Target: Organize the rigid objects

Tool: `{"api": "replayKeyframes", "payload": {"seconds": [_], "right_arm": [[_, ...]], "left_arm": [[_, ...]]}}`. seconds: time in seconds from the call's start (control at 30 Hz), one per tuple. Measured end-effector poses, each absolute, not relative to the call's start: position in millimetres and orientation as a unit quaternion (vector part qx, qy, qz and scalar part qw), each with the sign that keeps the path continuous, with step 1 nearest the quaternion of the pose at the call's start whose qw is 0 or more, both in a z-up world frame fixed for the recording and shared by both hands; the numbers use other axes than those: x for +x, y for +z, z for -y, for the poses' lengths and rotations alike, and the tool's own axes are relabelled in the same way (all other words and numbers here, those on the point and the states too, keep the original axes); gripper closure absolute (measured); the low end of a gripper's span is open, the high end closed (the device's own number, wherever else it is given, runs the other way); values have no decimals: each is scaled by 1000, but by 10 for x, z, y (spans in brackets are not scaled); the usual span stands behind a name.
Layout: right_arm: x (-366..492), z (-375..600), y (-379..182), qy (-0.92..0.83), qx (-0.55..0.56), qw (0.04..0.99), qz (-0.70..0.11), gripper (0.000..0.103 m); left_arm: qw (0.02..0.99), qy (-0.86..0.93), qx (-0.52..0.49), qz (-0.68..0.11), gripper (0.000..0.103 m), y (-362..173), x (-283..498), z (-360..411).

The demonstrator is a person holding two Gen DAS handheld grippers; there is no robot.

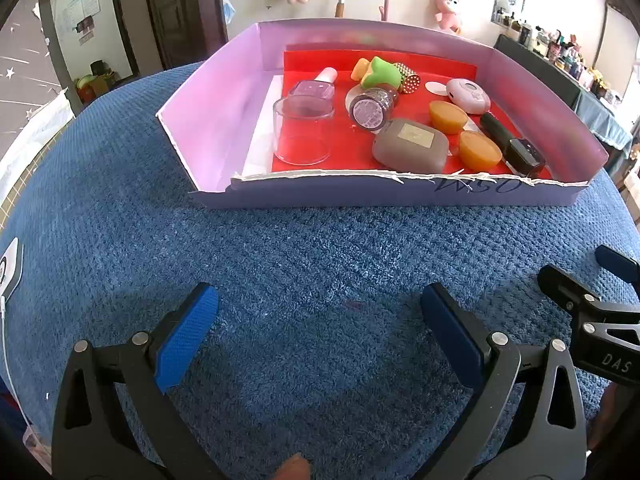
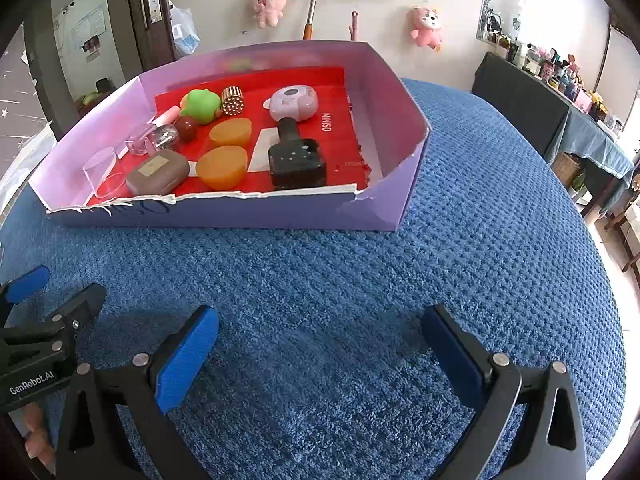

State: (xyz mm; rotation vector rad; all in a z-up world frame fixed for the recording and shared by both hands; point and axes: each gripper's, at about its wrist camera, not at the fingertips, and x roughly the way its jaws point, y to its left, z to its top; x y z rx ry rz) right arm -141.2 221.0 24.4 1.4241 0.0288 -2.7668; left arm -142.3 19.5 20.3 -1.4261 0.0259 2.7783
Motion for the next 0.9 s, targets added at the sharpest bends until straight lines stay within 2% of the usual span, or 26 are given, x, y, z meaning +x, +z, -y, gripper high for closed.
{"api": "replayKeyframes", "payload": {"seconds": [0.9], "right_arm": [[-1397, -2238, 245, -889, 458, 10, -7, 0]], "left_arm": [[9, 890, -456, -8, 0, 196, -1428, -191]]}}
